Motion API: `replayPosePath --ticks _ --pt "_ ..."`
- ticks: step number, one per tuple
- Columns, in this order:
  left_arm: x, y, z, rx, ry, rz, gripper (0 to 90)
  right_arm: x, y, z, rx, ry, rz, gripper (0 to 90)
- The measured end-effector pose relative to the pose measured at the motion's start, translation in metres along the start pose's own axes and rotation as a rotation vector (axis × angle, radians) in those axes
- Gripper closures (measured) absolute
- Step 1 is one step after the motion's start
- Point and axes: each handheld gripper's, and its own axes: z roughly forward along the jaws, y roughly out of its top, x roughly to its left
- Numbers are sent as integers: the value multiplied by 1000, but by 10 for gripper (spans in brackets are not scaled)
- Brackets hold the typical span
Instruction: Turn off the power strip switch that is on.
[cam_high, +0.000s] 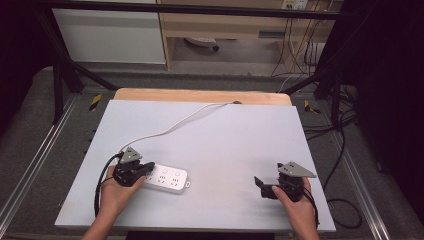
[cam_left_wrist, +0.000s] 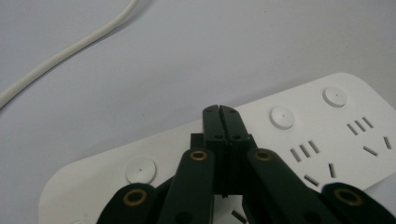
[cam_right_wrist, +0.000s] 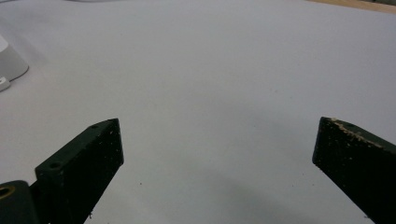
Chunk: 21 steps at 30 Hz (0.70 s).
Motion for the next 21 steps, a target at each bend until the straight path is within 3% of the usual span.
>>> replayPosePath --ticks 21 --pt "0 -1 0 -8 0 -2 900 1 0 2 4 0 -7 23"
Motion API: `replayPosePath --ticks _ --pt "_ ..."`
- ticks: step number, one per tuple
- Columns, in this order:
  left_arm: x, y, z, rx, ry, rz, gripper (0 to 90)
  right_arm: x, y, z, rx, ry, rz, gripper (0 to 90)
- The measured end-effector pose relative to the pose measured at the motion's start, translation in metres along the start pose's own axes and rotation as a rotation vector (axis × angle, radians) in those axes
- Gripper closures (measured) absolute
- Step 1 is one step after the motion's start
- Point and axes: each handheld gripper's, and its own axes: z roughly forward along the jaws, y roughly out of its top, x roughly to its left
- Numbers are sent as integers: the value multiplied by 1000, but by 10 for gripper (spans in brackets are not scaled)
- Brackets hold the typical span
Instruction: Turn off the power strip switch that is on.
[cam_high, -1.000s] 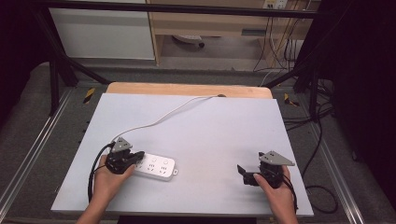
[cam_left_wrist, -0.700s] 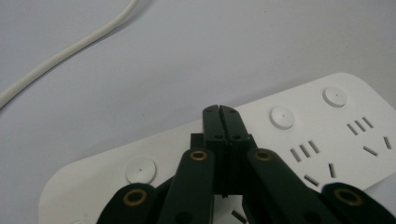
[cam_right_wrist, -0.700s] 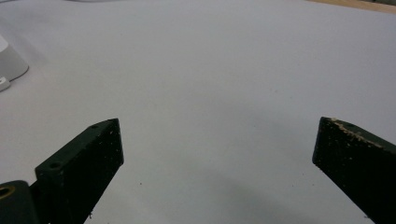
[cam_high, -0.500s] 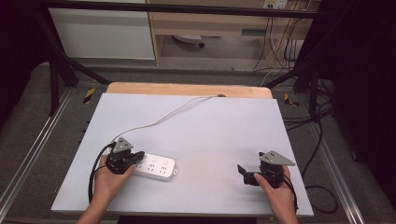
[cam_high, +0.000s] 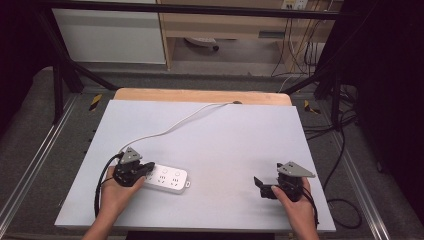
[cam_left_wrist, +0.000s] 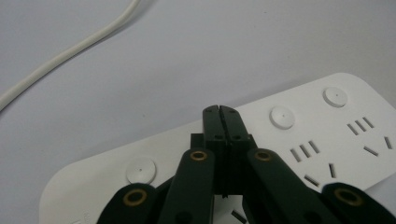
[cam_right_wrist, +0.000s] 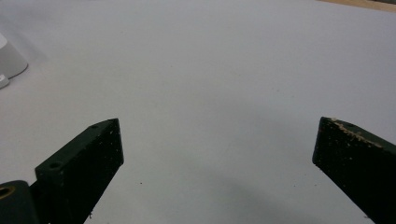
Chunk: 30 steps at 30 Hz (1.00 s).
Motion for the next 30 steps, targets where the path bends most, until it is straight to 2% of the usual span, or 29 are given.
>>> replayPosePath --ticks 6,7,10,23,30 --pt "0 0 0 -2 4 4 900 0 0 0 5 -2 1 23" --pt "0 0 -1 -17 1 0 900 0 0 0 6 0 -1 23" --pt "1 0 -2 -15 -1 -8 900 1 0 0 6 1 0 23" --pt "0 -1 -2 -27 10 10 900 1 0 1 8 0 -1 23" --pt "0 -2 -1 -43 7 3 900 1 0 1 9 0 -1 23"
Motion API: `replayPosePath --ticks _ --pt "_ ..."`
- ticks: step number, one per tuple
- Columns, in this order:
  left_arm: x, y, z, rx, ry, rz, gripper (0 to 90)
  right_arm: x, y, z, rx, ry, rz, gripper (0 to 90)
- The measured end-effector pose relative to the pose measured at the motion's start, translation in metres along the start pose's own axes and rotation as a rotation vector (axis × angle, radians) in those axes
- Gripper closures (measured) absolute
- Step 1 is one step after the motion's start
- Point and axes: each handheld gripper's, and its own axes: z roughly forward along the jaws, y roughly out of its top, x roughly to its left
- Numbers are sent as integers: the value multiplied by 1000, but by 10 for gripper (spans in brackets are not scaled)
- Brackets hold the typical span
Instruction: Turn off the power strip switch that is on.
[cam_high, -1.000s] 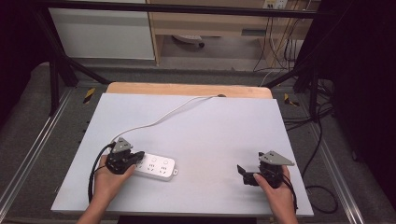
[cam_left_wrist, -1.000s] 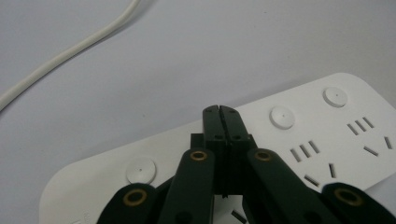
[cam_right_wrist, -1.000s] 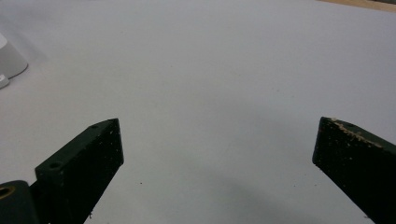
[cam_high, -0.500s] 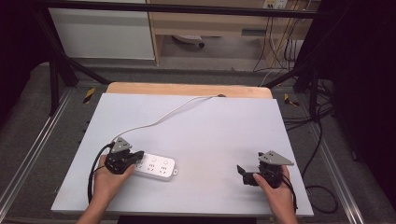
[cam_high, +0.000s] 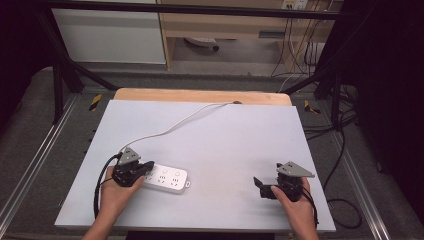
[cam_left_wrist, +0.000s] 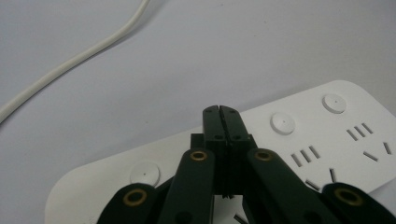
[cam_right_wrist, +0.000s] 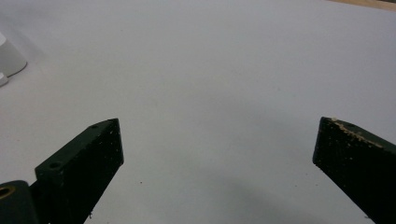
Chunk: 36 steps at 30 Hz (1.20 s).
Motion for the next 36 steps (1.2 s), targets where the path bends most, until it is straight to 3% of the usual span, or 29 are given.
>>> replayPosePath --ticks 4,9,27,28,36 --pt "0 0 0 -5 -3 4 900 0 0 0 -1 0 -1 23" --pt "3 -1 0 -11 -22 -18 900 0 0 0 -4 -3 0 22" --pt "3 -2 -2 -42 -24 -21 899 0 0 0 -8 -5 0 22" --pt "4 -2 -2 -47 -18 -26 851 -1 0 0 -8 -5 1 22" --pt "5 -1 -5 -95 -17 -57 725 -1 0 0 -8 -5 0 22"
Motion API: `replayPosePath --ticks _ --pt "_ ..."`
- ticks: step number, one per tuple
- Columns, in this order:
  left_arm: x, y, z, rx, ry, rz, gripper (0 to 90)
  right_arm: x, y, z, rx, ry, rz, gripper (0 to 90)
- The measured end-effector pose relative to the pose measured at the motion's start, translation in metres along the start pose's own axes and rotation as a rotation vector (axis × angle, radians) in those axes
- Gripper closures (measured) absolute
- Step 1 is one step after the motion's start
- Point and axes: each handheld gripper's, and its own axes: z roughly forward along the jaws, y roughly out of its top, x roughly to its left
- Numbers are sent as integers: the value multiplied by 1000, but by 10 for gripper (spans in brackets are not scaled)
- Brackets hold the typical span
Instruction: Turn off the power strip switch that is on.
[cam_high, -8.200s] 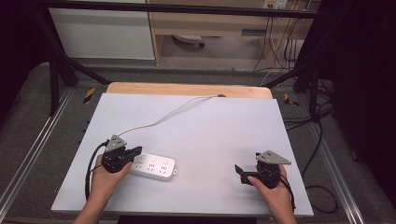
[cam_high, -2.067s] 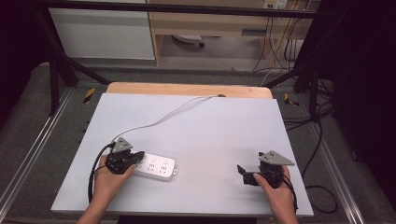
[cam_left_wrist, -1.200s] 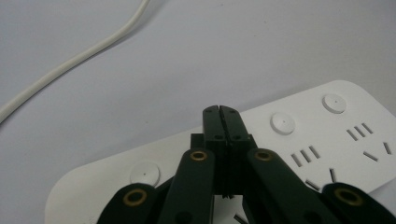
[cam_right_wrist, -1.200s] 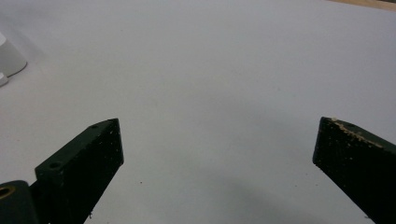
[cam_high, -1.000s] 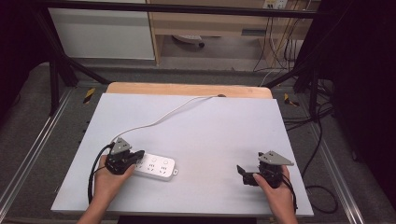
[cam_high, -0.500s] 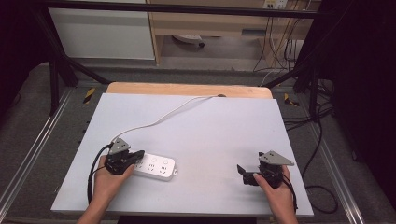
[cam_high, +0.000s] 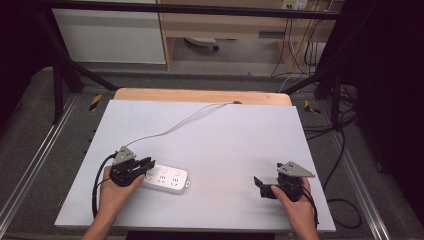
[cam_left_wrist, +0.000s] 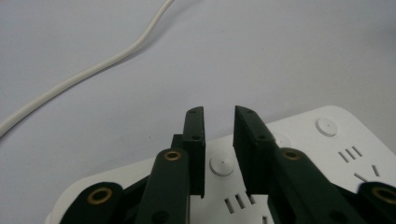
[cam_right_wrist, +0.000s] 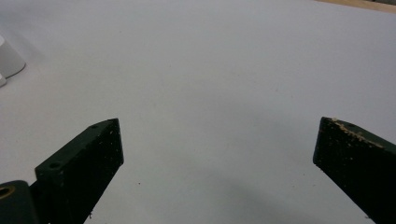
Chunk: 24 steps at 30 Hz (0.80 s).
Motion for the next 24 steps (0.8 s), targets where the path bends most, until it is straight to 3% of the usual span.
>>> replayPosePath --ticks 13,19,24 --pt "-2 1 -1 -51 -9 -6 576 0 0 0 -1 -1 3 22" --pt "-1 3 -3 -101 -23 -25 452 0 0 0 -3 -1 0 22" --pt "-2 6 -5 -136 -6 -28 311 0 0 -1 -3 -1 -1 22"
